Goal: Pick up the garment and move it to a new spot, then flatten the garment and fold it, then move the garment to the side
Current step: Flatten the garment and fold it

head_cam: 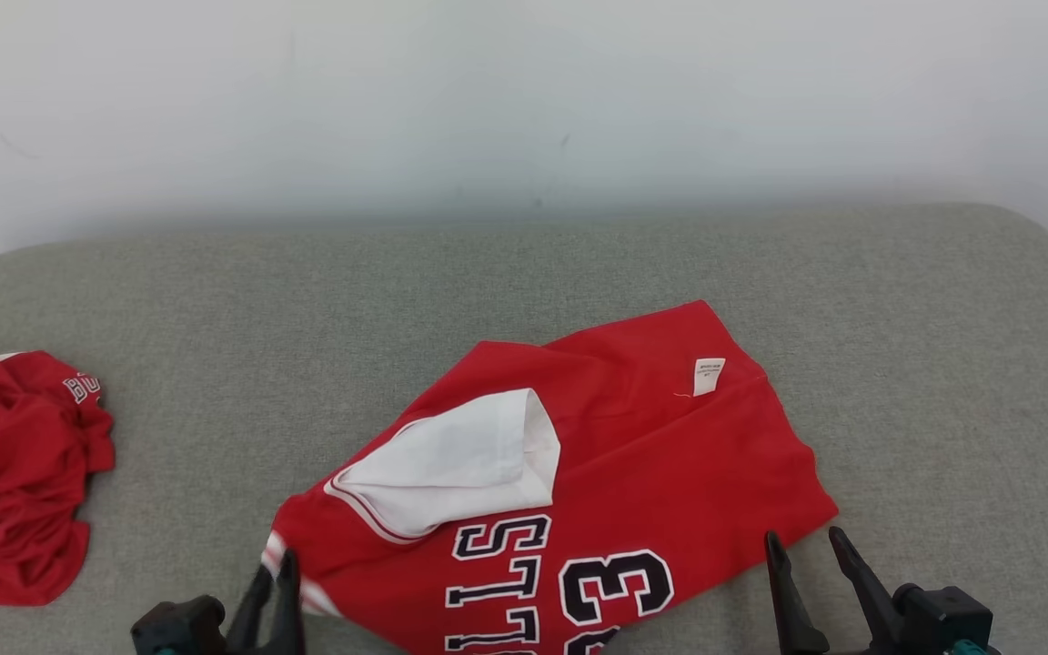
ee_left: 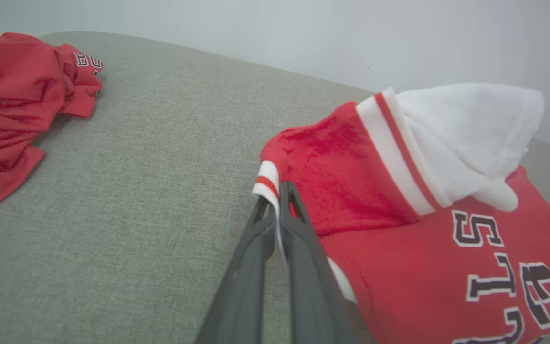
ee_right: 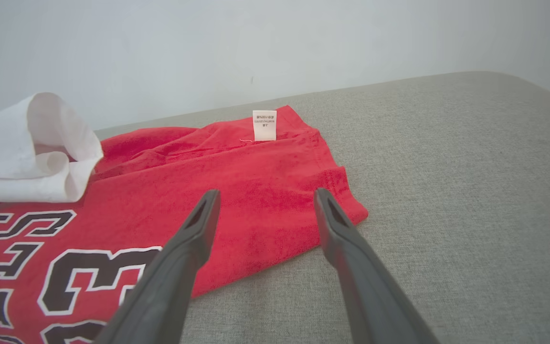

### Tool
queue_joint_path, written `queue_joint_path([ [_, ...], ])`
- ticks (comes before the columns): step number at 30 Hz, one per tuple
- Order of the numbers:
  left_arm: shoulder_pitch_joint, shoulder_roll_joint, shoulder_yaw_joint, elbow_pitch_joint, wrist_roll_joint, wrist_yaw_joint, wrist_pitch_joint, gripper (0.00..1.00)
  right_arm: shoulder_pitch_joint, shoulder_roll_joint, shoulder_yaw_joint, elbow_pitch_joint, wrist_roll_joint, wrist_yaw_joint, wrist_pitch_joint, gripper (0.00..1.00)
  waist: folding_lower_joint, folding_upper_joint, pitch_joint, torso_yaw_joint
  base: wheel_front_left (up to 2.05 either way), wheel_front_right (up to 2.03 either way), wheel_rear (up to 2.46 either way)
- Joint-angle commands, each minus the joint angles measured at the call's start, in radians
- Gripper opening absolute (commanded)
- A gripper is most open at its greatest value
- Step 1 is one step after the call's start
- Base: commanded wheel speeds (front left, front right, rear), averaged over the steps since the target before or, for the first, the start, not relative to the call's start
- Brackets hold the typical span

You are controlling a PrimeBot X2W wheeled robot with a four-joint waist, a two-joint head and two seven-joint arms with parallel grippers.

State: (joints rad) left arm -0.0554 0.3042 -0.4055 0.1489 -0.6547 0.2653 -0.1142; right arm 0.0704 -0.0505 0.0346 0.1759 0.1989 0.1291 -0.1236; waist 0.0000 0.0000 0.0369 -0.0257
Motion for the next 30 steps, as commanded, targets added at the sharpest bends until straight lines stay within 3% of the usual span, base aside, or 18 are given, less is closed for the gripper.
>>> queue_joint_path([
  [1, 0.005, 0.001, 0.004, 0.003, 0.000, 0.003, -0.004, 1.00, 0.004, 0.000, 0.002, 0.002, 0.001, 0.003, -0.003, 1.00, 0.0000, 0.0000, -0.002, 0.004, 0.00, 0.00, 0.00],
  [7, -0.031, 0.031, 0.012, -0.022, 0.050, 0.007, -0.070, 1.00, 0.002, 0.000, 0.005, 0.004, 0.008, 0.003, -0.007, 1.00, 0.0000, 0.0000, -0.002, -0.002, 0.00, 0.00, 0.00],
  [9, -0.043, 0.048, -0.022, -0.058, 0.094, -0.019, -0.085, 1.00, 0.004, 0.000, 0.002, 0.005, 0.010, 0.003, -0.009, 1.00, 0.0000, 0.0000, -0.001, -0.003, 0.00, 0.00, 0.00],
  [15, -0.104, 0.060, -0.143, -0.095, 0.131, -0.101, 0.032, 1.00, 0.004, 0.000, 0.002, 0.008, 0.016, 0.003, -0.013, 1.00, 0.0000, 0.0000, 0.003, -0.003, 0.00, 0.00, 0.00],
  [24, -0.321, 0.002, -0.251, 0.102, 0.198, -0.171, 0.158, 1.00, -0.022, 0.000, 0.023, 0.016, 0.023, 0.003, -0.016, 1.00, 0.0000, 0.0000, 0.020, -0.021, 0.00, 0.00, 0.00],
  [25, -0.337, -0.007, -0.257, 0.133, 0.192, -0.177, 0.172, 0.88, -0.025, 0.000, 0.027, 0.017, 0.023, 0.003, -0.017, 1.00, 0.0000, 0.0000, 0.022, -0.030, 0.00, 0.00, 0.00],
  [27, -0.367, -0.023, -0.262, 0.188, 0.185, -0.189, 0.193, 0.50, -0.028, 0.000, 0.029, 0.019, 0.024, 0.003, -0.019, 1.00, 0.0000, 0.0000, 0.027, -0.046, 0.00, 0.00, 0.00],
  [29, -0.390, -0.035, -0.259, 0.230, 0.175, -0.191, 0.204, 0.36, -0.029, 0.000, 0.028, 0.022, 0.025, 0.003, -0.023, 1.00, 0.0000, 0.0000, 0.033, -0.064, 0.00, 0.00, 0.00],
  [30, -0.397, -0.040, -0.253, 0.248, 0.167, -0.189, 0.203, 0.34, -0.031, 0.000, 0.027, 0.023, 0.025, 0.003, -0.024, 1.00, 0.0000, 0.0000, 0.037, -0.073, 0.00, 0.00, 0.00],
])
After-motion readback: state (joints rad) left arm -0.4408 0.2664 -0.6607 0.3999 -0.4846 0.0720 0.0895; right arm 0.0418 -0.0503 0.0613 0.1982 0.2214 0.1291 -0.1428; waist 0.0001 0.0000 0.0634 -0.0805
